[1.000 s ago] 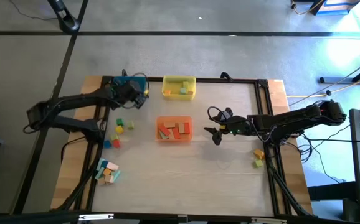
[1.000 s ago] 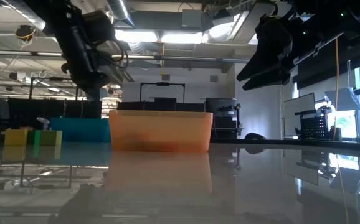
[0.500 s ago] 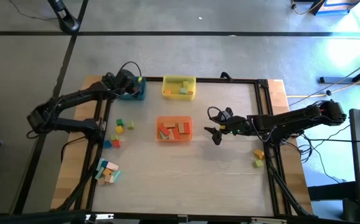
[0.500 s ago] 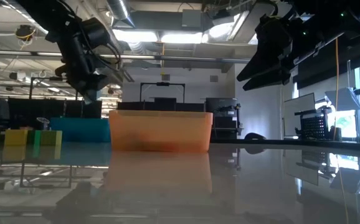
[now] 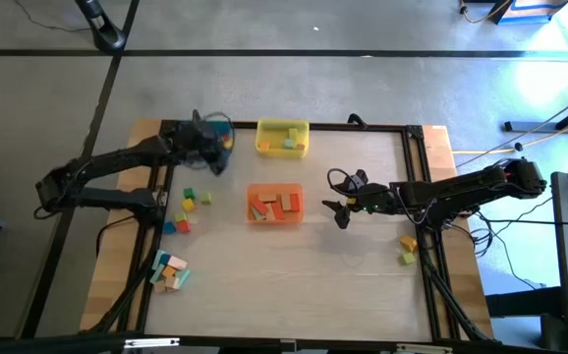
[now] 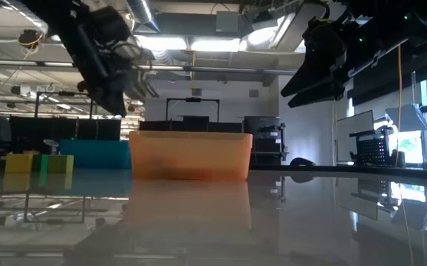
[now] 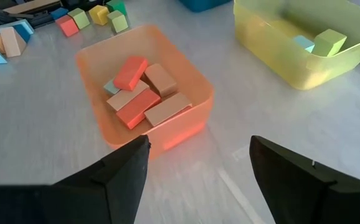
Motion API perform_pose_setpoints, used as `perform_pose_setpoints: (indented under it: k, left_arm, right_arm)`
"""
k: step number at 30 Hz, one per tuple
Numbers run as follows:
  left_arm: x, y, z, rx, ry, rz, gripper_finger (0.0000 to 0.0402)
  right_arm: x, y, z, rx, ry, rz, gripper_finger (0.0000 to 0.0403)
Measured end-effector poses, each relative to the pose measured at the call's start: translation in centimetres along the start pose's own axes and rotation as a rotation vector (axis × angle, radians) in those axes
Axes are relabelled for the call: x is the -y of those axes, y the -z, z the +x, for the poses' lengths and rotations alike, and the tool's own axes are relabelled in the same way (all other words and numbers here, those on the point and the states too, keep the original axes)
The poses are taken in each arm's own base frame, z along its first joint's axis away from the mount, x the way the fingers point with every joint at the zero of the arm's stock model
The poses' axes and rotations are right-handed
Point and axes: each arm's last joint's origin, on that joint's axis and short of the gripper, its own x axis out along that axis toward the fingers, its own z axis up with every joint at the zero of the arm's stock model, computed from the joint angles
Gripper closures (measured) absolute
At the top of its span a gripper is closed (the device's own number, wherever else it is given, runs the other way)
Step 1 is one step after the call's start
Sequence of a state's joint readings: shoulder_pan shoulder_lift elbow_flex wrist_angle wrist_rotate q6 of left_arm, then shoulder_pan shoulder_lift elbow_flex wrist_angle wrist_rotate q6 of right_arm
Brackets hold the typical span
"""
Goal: Sort blocks by size
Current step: Put the light blue triangle block into the blue bin, then put the light green square block into the yellow bin
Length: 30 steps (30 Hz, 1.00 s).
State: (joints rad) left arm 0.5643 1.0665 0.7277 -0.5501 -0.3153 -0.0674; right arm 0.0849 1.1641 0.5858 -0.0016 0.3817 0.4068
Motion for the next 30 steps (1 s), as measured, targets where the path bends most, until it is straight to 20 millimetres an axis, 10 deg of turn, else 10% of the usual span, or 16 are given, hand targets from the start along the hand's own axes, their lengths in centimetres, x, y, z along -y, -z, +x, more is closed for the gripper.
perform_pose_setpoints:
  k: [13, 30]
  left_arm:
    - [4.9, 3.4, -2.6, -0.213, 0.267, 0.252, 0.0203]
    - [6.5, 4.1, 0.9, -0.424, 0.285, 0.327, 0.0204]
  right_arm:
    - [0.0, 0.0, 0.0, -0.001, 0.000, -0.001, 0.0127]
    - [0.0, 0.0, 0.0, -0.002, 0.000, -0.002, 0.0127]
